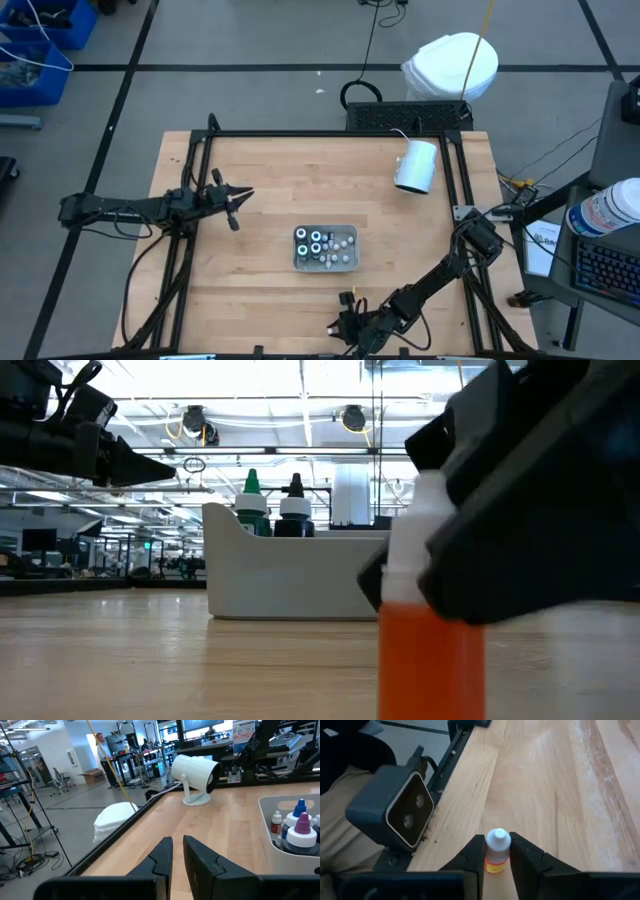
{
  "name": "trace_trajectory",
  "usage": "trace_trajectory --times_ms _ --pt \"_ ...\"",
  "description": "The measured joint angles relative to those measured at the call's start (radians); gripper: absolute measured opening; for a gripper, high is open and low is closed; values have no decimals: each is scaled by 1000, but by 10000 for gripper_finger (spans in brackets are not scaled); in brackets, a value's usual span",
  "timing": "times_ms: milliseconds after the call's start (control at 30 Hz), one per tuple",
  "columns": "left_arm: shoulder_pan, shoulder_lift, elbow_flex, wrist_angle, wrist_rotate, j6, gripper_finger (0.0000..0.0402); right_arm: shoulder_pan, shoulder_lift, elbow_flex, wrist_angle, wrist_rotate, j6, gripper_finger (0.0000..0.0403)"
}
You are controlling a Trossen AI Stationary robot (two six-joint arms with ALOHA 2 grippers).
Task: Pick & Place food coloring
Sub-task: Put the small orange food coloring bottle into the gray bin
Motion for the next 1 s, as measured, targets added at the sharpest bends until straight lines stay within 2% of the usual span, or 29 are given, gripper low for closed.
trace_trajectory --times_ms 267,533,800,1000 --pt "0 0 0 3 0 6 53 -3 -75 -1 2 17 -25 62" --pt "0 0 0 3 1 -3 53 13 -157 -1 -12 216 -116 65" --pt "0 0 0 3 1 -1 53 -2 -282 -1 -117 280 -218 62" --pt "0 0 0 0 1 -23 53 -4 -303 -13 -147 407 -232 62"
